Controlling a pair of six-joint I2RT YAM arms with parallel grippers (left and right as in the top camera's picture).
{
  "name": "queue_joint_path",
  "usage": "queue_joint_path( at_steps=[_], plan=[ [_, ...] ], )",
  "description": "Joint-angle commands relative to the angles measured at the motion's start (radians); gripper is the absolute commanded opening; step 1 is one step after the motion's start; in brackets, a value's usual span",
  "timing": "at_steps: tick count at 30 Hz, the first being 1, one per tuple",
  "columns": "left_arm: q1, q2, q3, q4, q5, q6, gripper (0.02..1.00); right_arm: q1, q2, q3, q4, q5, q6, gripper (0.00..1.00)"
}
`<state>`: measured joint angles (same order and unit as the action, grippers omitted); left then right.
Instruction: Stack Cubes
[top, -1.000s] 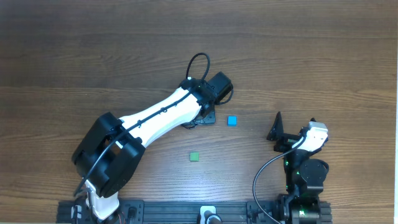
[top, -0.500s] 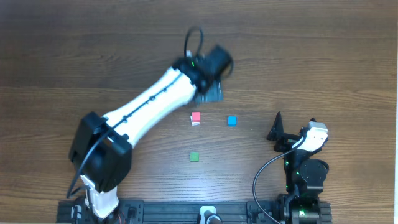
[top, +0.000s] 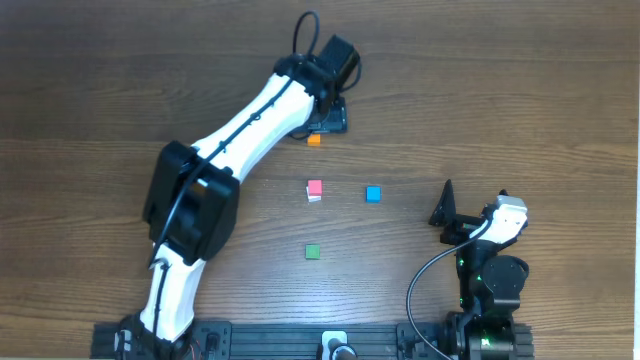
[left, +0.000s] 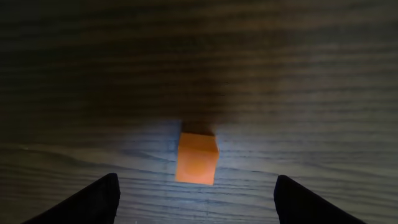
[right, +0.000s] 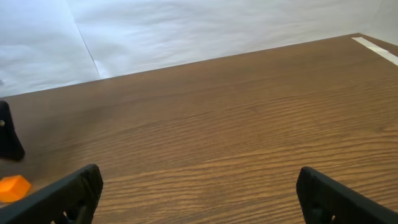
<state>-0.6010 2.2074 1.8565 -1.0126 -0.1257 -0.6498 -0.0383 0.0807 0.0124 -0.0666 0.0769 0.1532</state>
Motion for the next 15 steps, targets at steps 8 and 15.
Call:
queue_joint_path(
  at_steps=[8,15],
  plan=[
    [-0.009,0.065,0.000,0.006,0.035,0.040,0.783,0.000,-0.003,-0.007,-0.002,-0.005,-0.001,0.991],
    [0.015,0.067,-0.007,0.019,0.055,0.040,0.779,0.000,-0.003,-0.007,-0.001,-0.005,-0.001,0.991]
  ],
)
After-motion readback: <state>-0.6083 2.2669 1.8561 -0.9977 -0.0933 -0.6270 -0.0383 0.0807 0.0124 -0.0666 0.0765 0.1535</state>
